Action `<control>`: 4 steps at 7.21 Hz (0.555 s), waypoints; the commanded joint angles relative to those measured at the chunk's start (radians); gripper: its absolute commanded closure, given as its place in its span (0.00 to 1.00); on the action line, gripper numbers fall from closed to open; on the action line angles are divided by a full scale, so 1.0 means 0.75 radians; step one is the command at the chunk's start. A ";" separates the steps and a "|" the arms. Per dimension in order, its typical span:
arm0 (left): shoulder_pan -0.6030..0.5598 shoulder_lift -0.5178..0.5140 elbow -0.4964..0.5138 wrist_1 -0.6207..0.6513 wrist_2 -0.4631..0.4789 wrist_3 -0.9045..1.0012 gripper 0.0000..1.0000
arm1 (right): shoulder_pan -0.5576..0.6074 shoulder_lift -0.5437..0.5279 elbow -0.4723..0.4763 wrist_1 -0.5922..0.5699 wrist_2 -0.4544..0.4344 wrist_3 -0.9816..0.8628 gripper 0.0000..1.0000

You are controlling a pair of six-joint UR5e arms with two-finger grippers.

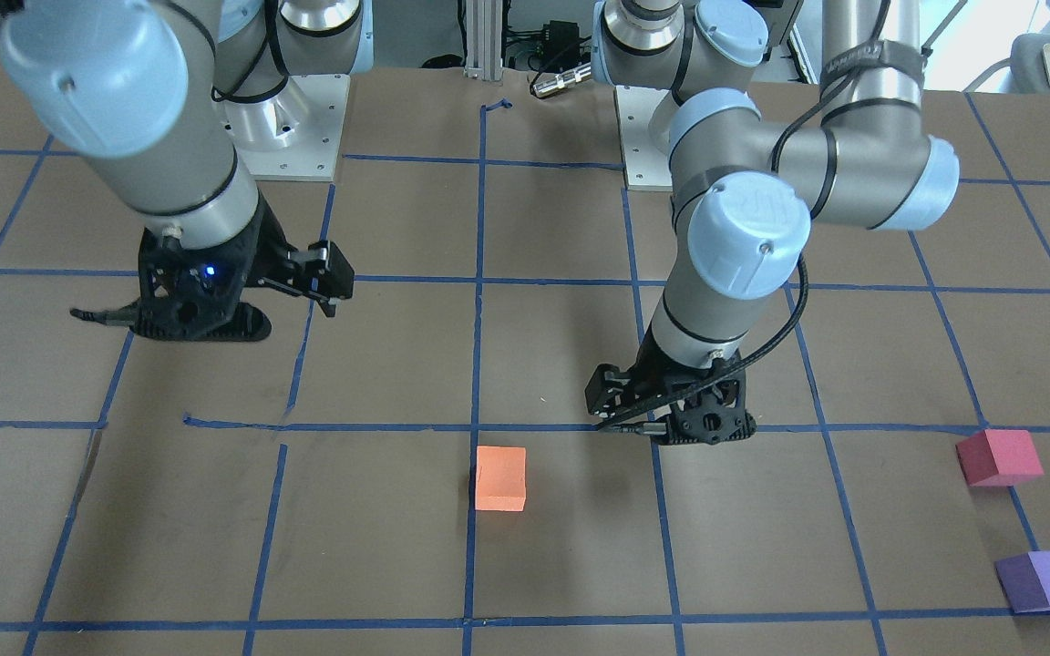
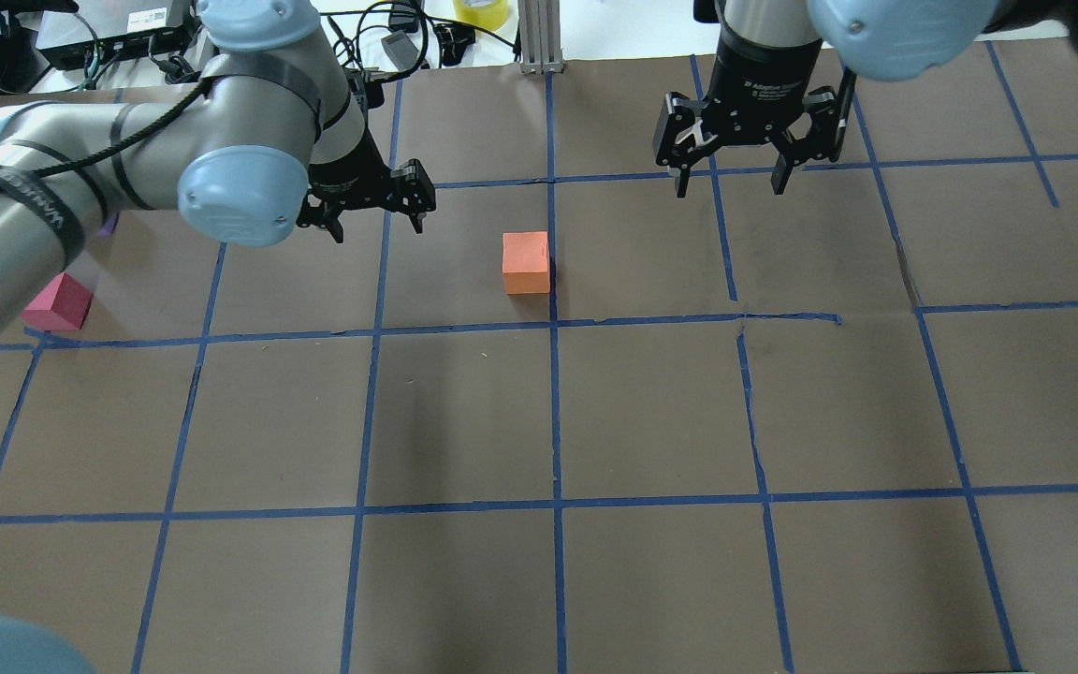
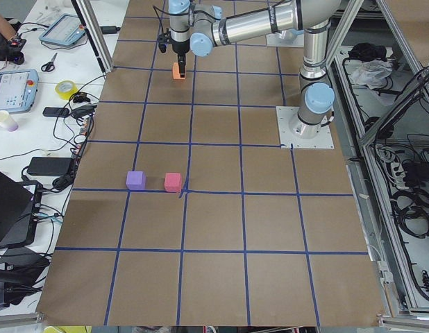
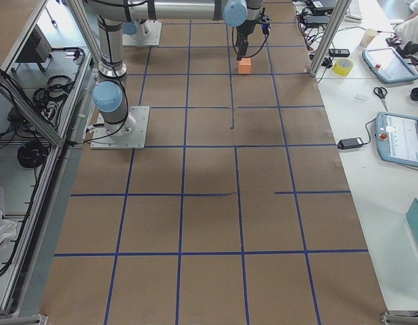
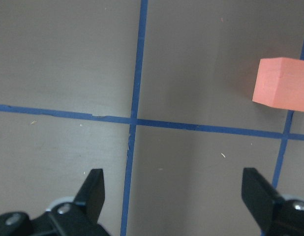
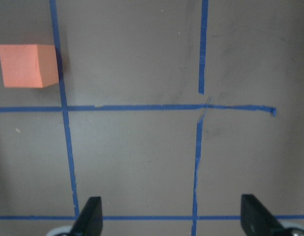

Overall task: Arrange blocks in a line
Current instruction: 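Raise the right gripper away while the left arm reaches toward the orange block, then move the left gripper over the orange block and lower it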

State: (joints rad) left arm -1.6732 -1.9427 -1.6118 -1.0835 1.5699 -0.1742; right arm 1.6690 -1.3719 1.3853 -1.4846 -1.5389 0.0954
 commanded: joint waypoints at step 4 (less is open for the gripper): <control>-0.309 -0.357 0.245 0.158 0.009 -0.129 0.00 | 0.002 -0.212 0.149 -0.115 -0.008 -0.027 0.00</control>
State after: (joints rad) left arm -1.8763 -2.1861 -1.4340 -0.9670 1.5747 -0.2978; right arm 1.6703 -1.5273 1.4870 -1.5631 -1.5409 0.0753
